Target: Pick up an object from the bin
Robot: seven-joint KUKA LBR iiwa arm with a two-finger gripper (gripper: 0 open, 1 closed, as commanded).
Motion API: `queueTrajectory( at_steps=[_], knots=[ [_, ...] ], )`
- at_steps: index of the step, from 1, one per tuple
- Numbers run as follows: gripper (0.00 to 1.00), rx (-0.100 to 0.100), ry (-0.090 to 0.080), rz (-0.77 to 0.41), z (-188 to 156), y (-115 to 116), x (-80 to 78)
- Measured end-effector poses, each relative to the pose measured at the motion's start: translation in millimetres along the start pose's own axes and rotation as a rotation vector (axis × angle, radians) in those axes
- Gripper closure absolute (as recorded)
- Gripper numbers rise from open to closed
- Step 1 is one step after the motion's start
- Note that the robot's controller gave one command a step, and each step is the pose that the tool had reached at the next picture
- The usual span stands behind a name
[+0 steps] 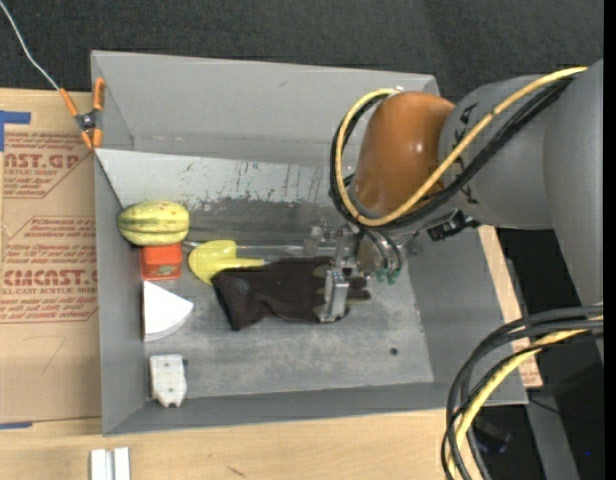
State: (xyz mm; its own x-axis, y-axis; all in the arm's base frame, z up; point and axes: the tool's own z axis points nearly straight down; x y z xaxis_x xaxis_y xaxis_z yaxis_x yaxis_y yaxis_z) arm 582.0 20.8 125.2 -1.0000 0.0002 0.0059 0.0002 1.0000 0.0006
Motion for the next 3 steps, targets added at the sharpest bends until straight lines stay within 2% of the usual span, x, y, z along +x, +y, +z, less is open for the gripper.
queueTrajectory(
  at_steps=[1, 2, 3],
  knots=[
    [0.00, 0.000, -0.007, 0.000, -5, 0, -1.9],
    [0.00, -0.002, -0.007, 0.020, 44, 9, -2.5],
    [1.00, -0.003, -0.011, 0.114, 55, 22, -7.7]
  ],
)
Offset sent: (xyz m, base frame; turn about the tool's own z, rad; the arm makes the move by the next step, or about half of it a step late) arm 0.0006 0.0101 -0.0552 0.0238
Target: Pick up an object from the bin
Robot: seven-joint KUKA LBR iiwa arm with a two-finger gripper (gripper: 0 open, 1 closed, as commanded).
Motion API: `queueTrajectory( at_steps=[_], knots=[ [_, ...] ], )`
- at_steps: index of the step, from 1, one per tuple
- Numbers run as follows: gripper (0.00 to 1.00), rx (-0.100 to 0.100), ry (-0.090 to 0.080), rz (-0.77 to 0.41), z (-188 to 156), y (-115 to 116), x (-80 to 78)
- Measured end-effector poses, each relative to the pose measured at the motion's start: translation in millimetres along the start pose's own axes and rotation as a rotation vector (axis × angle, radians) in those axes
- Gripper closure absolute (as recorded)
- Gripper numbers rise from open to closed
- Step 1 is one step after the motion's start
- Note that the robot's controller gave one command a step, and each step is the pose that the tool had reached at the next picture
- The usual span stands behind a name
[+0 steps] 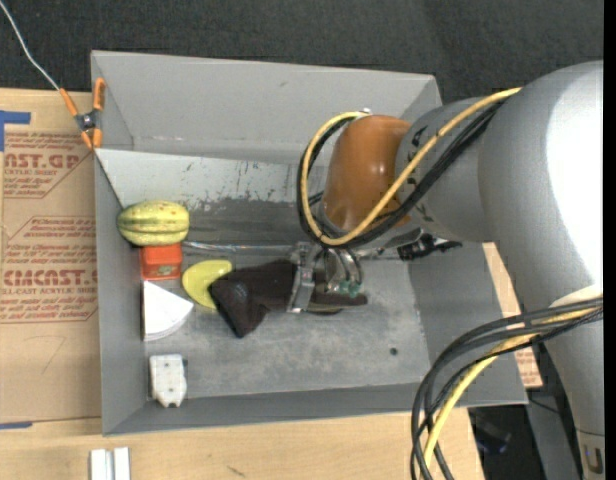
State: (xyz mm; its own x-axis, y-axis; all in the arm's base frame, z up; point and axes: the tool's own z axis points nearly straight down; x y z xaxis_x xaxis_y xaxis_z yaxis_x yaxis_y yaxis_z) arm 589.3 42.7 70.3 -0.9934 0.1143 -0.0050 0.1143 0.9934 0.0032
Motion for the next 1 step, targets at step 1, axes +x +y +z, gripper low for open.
queueTrajectory(
  at_steps=[1],
  knots=[
    [1.00, 0.000, 0.000, 0.000, 0.0, 0.0, 0.0]
  ],
)
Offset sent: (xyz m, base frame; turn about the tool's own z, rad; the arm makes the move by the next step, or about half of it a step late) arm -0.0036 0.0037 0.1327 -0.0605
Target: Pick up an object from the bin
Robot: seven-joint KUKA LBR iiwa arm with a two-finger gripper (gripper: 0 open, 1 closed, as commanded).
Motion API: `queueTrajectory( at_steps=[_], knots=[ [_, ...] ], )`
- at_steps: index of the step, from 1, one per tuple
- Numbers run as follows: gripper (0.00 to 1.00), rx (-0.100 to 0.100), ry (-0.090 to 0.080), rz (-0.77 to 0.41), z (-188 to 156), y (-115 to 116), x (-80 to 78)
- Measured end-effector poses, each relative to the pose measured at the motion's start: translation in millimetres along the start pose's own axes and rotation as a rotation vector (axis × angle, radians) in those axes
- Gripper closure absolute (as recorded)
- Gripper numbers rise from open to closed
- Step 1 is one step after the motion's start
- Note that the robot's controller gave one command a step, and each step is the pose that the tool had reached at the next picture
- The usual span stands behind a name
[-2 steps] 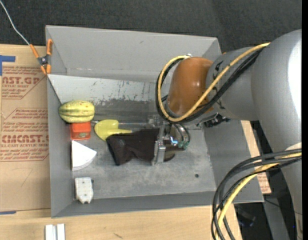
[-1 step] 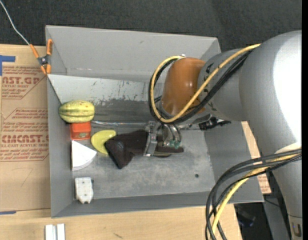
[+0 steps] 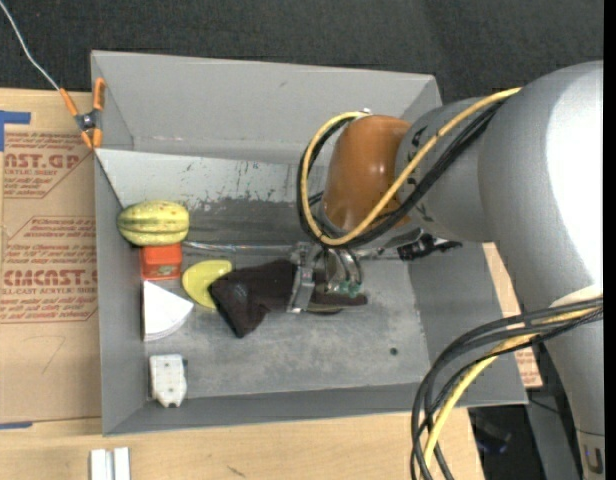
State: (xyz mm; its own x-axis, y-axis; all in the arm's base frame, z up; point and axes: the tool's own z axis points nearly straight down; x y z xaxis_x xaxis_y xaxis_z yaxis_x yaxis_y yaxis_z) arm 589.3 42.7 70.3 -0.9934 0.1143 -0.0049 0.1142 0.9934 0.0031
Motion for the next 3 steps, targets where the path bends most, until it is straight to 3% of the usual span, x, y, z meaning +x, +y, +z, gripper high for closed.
queueTrajectory(
  at_steps=[1, 2, 3],
  knots=[
    [1.00, 0.002, 0.004, -0.041, -91, 2, 3.3],
    [1.00, 0.000, -0.004, -0.045, -107, 0, 3.7],
    [1.00, 0.001, 0.007, -0.046, -147, 7, 8.1]
  ],
)
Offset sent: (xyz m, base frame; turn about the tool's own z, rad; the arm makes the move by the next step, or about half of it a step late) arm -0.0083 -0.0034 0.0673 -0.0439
